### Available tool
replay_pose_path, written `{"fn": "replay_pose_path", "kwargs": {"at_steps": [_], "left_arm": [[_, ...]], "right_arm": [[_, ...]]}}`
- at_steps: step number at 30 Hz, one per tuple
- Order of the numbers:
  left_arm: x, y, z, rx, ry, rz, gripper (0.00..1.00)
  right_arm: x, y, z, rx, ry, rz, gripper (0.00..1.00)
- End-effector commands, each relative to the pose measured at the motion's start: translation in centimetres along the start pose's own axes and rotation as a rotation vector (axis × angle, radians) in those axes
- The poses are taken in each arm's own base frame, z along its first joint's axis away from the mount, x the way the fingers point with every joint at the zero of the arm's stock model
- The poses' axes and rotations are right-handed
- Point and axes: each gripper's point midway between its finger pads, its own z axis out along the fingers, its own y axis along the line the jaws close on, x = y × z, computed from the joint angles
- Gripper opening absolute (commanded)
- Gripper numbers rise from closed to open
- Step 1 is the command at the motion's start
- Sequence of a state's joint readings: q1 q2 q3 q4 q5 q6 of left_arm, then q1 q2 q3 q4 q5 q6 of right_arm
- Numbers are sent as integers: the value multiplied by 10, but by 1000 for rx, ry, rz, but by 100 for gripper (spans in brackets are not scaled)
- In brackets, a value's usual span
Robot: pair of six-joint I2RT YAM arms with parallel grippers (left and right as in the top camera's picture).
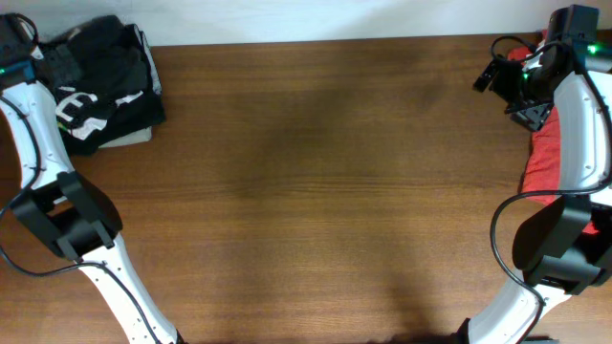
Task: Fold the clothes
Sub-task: 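Place the bundle on the stack and release with the left gripper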
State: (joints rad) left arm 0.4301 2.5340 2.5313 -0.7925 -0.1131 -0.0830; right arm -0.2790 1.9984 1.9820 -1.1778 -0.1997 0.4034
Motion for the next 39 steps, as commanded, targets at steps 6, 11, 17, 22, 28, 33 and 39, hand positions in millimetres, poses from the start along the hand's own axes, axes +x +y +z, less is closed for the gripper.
{"fn": "replay_pose_path", "kwargs": {"at_steps": [6,11,17,22,28,33,39], "left_arm": [[-67,-19,-93,53,-182,3,75],[-31,-30,-58,56,-94,24,1],[61,-31,9,39,119,51,1],[77,-62,-7,234,205,41,1],[-23,-65,-87,288,-100,36,0],[-63,-21,-75,23,-282,-7,1],[-13,-6,27,-34,-209,18,1]], "right_arm": [[-5,1,-9,0,-28,-9,99],[-5,1,-9,0,-28,-9,99],[-5,1,-9,0,-28,-9,99],[-5,1,-9,0,-28,-9,99],[-5,1,-9,0,-28,-9,99],[-5,1,-9,0,-28,-9,99],[-5,1,-9,0,-28,-9,99]]}}
